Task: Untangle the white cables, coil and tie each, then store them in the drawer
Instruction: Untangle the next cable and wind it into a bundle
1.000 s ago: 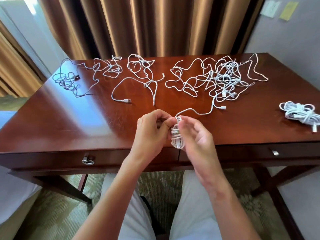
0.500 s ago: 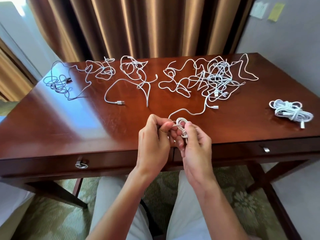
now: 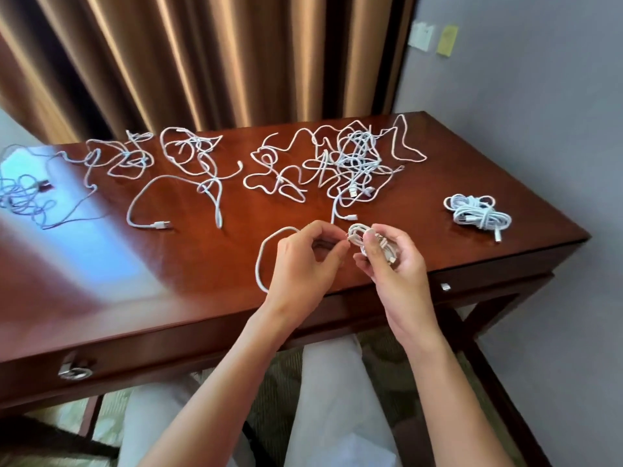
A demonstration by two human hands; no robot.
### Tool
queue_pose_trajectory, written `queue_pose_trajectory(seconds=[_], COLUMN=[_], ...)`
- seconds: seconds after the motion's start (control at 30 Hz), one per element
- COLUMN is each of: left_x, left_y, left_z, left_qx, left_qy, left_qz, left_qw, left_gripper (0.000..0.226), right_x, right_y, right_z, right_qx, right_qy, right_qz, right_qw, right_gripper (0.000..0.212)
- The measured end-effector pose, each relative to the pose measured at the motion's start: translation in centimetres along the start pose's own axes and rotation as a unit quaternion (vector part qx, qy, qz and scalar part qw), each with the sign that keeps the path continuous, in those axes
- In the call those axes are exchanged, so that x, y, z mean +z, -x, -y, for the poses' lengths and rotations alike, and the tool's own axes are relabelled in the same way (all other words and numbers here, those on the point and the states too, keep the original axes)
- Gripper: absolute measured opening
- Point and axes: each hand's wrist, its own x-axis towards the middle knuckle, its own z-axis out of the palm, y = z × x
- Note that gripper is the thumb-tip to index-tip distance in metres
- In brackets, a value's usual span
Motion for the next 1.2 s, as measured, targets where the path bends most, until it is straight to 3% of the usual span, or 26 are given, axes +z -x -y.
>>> queue_pose_trajectory(seconds=[0.1,0.27,0.47,0.73,0.87,1.07,1.2], left_x=[3.0,8.9,15.3,19.9,18.8,15.6,12.3], left_y=[-1.3,-4.0,-6.6,-8.3,-8.5,-8.7,-8.6], left_z=[0.0,0.4,1.4,2.1,2.4,1.8,1.4], left_qx=[-0.025,-0.052,-0.11,-0.137,-0.154,-0.062,0.021], left_qy=[0.01,-0.008,0.006,-0.015,-0.026,-0.115,-0.269], left_qz=[0.015,0.048,0.068,0.102,0.118,0.124,0.125], left_qw=[1.0,0.997,0.992,0.985,0.981,0.984,0.955], left_gripper=[0.011,0.005,0.008,0.006,0.031,0.01,0.003], right_x=[-2.9,-8.5,-13.1,-15.3,-14.7,-13.1,-10.6], right_y=[-1.1,-3.7,-7.4,-10.7,-9.9,-9.0,-8.6], right_z=[0.2,-0.3,-0.3,-2.0,-2.1,-0.9,0.0], right_qx=[-0.01,-0.044,-0.109,-0.151,-0.168,-0.18,-0.21], right_qy=[0.022,0.153,0.321,0.467,0.471,0.517,0.501], right_qz=[-0.024,-0.097,-0.159,-0.154,-0.181,-0.209,-0.147], right_qw=[0.999,0.982,0.927,0.857,0.847,0.811,0.827], right_gripper=[0.028,0.035,0.026,0.033,0.043,0.029,0.012])
